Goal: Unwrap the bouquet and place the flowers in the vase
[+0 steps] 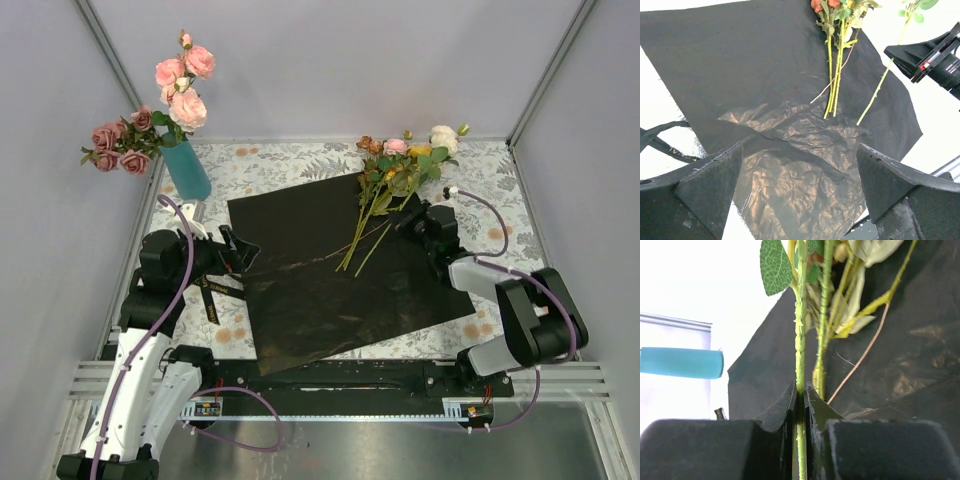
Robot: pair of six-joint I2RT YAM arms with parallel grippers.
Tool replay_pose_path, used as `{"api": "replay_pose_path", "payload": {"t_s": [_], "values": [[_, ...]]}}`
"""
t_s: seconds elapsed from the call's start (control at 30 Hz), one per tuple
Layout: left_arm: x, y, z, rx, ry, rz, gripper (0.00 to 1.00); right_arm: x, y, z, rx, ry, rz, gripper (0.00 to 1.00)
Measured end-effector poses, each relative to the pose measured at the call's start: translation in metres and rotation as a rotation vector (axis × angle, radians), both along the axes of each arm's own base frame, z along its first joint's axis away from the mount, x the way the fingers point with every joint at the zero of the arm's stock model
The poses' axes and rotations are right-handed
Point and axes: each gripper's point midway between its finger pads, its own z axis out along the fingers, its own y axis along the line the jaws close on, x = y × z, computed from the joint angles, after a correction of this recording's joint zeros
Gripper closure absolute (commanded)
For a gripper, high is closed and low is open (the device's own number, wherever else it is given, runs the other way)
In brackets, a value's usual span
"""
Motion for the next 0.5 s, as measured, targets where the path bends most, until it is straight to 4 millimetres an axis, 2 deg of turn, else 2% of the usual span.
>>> {"api": "replay_pose_path", "payload": {"t_s": [0.17, 0.27, 0.4, 0.5], "values": [[-0.003, -0.009, 0.004, -0.020, -0.010, -0.052, 0.08, -0.011, -0.006, 0.043, -0.044, -0.094, 0.019, 1.00], [-0.005, -0.016, 0.002, -0.030, 0.003, -0.092, 0.10, -0.020, -0.001, 0.067, -0.062, -0.163, 0.079, 1.00], [-0.009, -0.033, 0.004, -0.058, 0.032, -0.169, 0.12, -0.042, 0.023, 0.096, -0.060, -0.262, 0.248, 1.00], [-0.014, -0.052, 0.015, -0.086, 0.031, -0.242, 0.12, -0.067, 0.051, 0.116, -0.037, -0.340, 0.401, 1.00]]}}
